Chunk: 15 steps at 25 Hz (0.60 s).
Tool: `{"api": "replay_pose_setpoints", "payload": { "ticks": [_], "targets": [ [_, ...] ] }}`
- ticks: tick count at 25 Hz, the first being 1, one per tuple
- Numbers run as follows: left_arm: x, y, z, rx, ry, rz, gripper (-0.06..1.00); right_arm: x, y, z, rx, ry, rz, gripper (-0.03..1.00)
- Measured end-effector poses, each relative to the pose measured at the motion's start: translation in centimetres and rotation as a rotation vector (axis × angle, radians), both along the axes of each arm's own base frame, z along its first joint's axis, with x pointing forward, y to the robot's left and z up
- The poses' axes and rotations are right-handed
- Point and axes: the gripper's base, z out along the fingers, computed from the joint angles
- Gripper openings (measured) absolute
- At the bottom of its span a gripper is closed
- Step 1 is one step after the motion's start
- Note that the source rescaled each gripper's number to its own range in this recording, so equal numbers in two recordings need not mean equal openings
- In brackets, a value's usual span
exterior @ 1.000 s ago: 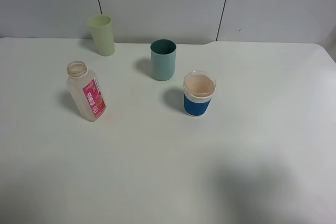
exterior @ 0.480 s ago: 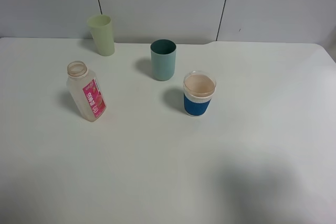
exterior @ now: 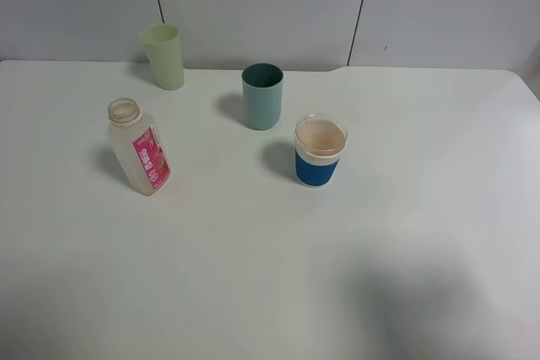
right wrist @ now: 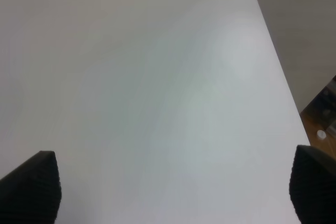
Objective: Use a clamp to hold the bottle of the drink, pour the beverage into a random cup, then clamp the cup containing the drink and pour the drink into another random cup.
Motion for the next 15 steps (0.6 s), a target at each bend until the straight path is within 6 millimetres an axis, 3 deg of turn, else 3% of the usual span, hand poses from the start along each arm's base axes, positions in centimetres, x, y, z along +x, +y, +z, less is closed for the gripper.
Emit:
{"api": "replay_pose_setpoints", "payload": {
  "ticks": [15],
  "targets": [
    [0.0, 0.0, 0.0, 0.0, 0.0, 0.0, 1.0, 0.0, -0.02, 0.0, -0.002, 0.0, -0.001, 0.64]
  ]
}}
